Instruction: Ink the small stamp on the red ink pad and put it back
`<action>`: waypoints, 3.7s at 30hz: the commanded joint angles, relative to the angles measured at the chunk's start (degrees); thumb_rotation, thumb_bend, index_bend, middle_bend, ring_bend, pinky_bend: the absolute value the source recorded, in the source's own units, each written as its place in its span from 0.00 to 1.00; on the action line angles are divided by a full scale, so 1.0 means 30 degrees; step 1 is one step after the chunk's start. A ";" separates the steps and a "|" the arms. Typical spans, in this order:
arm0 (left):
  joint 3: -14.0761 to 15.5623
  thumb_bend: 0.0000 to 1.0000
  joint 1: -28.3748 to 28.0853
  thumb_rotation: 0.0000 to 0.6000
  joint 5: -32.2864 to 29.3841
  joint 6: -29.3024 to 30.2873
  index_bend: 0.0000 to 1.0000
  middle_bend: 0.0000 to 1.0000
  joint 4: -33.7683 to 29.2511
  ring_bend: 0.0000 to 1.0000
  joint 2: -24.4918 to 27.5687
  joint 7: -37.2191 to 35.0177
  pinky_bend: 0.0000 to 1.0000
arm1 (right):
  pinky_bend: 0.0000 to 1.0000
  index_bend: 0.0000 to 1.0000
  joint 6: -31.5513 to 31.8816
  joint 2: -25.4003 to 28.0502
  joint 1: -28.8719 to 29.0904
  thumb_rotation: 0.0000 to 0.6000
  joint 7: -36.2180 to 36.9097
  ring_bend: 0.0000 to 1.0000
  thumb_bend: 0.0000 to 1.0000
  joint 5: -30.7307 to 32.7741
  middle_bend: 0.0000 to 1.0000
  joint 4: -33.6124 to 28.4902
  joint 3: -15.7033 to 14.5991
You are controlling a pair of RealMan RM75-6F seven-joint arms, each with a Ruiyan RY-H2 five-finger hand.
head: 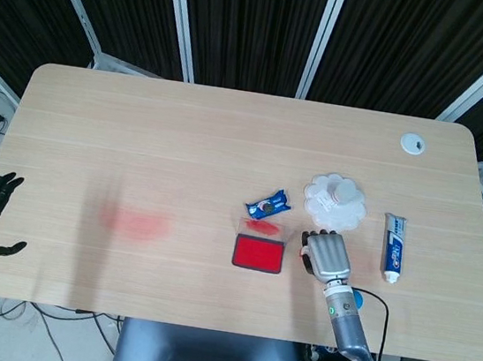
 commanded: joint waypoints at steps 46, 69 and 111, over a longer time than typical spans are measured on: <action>-0.0069 0.00 -0.0153 1.00 -0.0332 -0.0403 0.00 0.00 -0.0300 0.00 0.0286 -0.0591 0.00 | 0.51 0.75 0.0172 -0.4379 0.1759 1.00 -0.1404 0.51 0.55 0.0690 0.62 0.0027 0.1032; -0.0060 0.00 -0.0200 1.00 -0.0390 -0.0530 0.00 0.00 -0.0362 0.00 0.0381 -0.0844 0.00 | 0.51 0.76 -0.0093 -0.5504 0.1760 1.00 -0.0472 0.51 0.56 0.0513 0.62 0.2511 0.0957; -0.0008 0.00 -0.0189 1.00 -0.0346 -0.0497 0.00 0.00 -0.0371 0.00 0.0383 -0.0915 0.00 | 0.51 0.76 0.0233 -0.5466 0.1542 1.00 -0.0677 0.51 0.56 0.0266 0.63 0.2454 0.1151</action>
